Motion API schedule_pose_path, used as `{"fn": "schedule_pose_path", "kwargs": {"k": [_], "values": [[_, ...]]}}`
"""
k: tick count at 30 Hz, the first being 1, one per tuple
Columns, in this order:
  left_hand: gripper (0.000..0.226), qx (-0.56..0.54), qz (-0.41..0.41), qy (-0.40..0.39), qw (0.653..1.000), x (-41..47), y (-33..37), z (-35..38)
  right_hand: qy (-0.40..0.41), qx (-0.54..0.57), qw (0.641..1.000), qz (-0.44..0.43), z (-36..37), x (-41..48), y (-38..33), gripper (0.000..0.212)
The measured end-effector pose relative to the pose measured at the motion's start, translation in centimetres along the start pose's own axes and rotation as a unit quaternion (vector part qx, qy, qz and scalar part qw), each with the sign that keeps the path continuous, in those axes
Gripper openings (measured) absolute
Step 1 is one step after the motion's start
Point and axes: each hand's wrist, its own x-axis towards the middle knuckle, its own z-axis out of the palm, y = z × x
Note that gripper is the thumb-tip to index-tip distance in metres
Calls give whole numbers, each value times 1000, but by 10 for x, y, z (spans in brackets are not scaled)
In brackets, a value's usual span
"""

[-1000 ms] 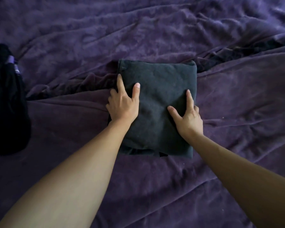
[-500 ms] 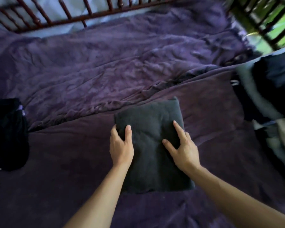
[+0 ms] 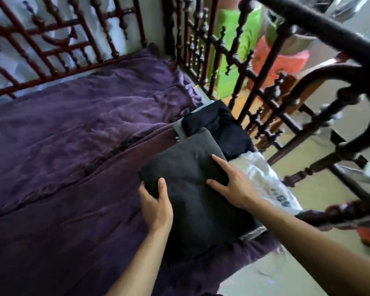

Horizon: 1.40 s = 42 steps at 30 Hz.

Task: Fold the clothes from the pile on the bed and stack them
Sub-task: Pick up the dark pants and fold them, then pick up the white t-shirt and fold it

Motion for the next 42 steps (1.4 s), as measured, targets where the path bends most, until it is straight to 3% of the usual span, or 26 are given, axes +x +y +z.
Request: {"fn": "schedule_pose_path", "kwargs": {"k": [3,8,11,14,16,18,20,23,25,27,33,37,42], "values": [[55,-43,-1,-40,998,-34,36,48,28,-44,999,-6,-71,1,34,74],[60,-61,-43,-115,991,-82,54,114,8,-70,996,57,-142,-8,88,74],[61,-15,-60,-163,985,-98,44,140,-10,-109,990,83,-151,-17,117,74],[67,80,-51,-263,960,-92,21,157,-25,-171,978,112,-136,-17,149,71],[69,193,-38,-339,920,-79,6,164,-69,-219,963,145,-119,-13,164,68],[72,305,-6,-364,880,-67,-4,164,-107,-252,945,177,-95,-12,173,67],[79,413,133,-333,837,-60,-11,164,-91,-284,934,194,-70,-16,178,68],[76,488,366,-313,728,-56,-23,170,-47,-319,929,180,-45,-26,185,65],[71,525,393,-345,671,-56,-27,176,-55,-323,928,179,-41,-30,191,64],[69,553,379,-358,650,-55,-28,180,-67,-322,927,179,-40,-29,196,64],[62,587,309,-345,664,-67,1,169,-100,-343,922,148,-52,-20,188,66],[38,572,251,-302,720,-87,18,131,-125,-366,922,31,-65,-10,155,64],[31,565,174,-222,776,-103,31,40,-131,-328,926,-131,-65,8,61,42]]}}
